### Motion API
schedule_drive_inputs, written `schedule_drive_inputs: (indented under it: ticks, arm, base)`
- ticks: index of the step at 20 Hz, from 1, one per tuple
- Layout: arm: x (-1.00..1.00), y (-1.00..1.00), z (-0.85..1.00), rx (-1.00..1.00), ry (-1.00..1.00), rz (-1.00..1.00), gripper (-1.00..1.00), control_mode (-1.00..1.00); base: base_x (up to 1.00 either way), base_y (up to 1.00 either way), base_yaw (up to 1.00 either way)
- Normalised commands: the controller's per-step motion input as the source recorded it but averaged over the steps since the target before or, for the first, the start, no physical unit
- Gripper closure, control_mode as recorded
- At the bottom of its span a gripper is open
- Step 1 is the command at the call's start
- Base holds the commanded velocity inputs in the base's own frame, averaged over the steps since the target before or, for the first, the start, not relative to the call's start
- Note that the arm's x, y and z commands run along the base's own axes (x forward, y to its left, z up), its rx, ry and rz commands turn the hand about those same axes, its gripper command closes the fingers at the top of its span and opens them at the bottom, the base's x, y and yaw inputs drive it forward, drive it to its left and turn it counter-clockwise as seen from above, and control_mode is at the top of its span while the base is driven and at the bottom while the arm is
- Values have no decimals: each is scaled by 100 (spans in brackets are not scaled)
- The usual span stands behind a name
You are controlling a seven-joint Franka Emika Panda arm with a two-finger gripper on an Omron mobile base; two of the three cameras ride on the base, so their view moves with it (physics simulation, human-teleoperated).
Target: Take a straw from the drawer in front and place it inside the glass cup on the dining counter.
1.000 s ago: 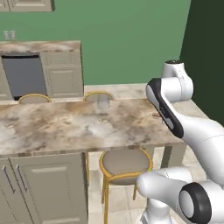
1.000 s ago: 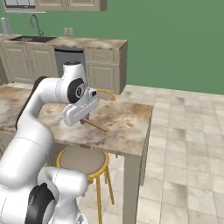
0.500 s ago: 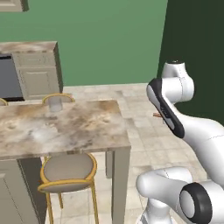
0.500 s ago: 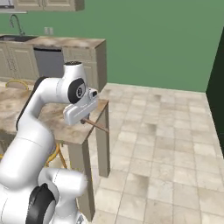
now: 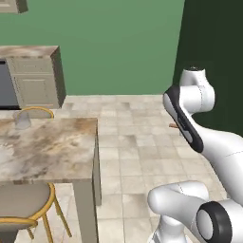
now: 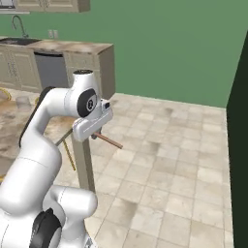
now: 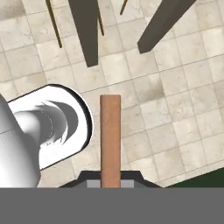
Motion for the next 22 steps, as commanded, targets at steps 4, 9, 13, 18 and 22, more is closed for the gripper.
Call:
schedule_drive_inputs:
  ticks: [4, 9, 13, 18, 22]
  arm:
    - [0, 0, 0, 0, 0, 0, 100, 100]
    - [0, 0, 0, 0, 0, 0, 100, 100]
    - [0, 0, 0, 0, 0, 0, 100, 100]
    - [0, 0, 0, 0, 0, 0, 100, 100]
    - [0, 0, 0, 0, 0, 0, 100, 100]
  base:
    - [81, -62, 45]
    - [81, -52, 50]
    - [70, -45, 55]
    - [63, -47, 55]
    - [53, -51, 55]
